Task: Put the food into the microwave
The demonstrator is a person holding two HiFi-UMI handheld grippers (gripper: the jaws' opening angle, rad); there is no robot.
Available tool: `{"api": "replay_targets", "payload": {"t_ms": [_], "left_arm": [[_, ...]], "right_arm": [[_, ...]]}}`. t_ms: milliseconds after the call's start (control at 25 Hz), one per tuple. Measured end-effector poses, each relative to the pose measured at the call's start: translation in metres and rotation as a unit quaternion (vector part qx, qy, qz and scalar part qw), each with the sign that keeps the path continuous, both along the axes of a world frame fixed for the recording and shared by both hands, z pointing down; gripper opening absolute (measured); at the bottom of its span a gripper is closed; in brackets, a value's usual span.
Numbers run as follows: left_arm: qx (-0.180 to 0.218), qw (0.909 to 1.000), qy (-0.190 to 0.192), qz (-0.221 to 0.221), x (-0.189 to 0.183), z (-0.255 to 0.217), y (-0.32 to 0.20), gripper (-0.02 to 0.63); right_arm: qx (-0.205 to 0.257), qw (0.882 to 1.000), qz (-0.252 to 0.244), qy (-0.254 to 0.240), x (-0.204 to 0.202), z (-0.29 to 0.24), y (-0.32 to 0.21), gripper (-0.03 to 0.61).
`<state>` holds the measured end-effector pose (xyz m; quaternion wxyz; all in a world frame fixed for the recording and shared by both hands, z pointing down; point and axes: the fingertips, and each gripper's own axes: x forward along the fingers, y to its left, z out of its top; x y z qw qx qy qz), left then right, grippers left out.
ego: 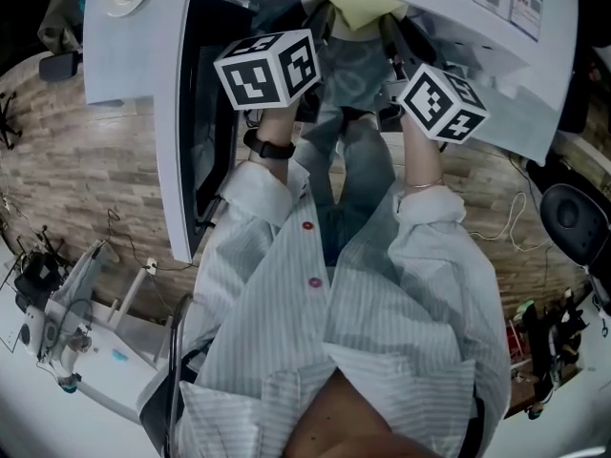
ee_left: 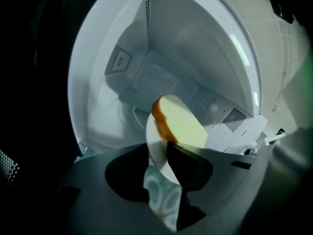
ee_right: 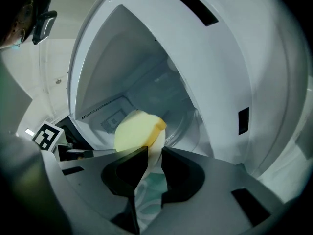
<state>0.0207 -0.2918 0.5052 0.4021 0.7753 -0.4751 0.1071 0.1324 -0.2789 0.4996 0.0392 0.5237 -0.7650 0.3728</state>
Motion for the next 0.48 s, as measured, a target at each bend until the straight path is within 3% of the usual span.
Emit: {"api": "replay_targets", "payload": {"t_ms": [480], "left_arm": [[0.013, 0.9997, -0.021, 0.009, -0.006, 0.002, -0.022, 0.117]], "right_arm": [[0.013, 1.0, 0.003, 0.019, -0.005, 0.002, -0.02, 0.094]]}}
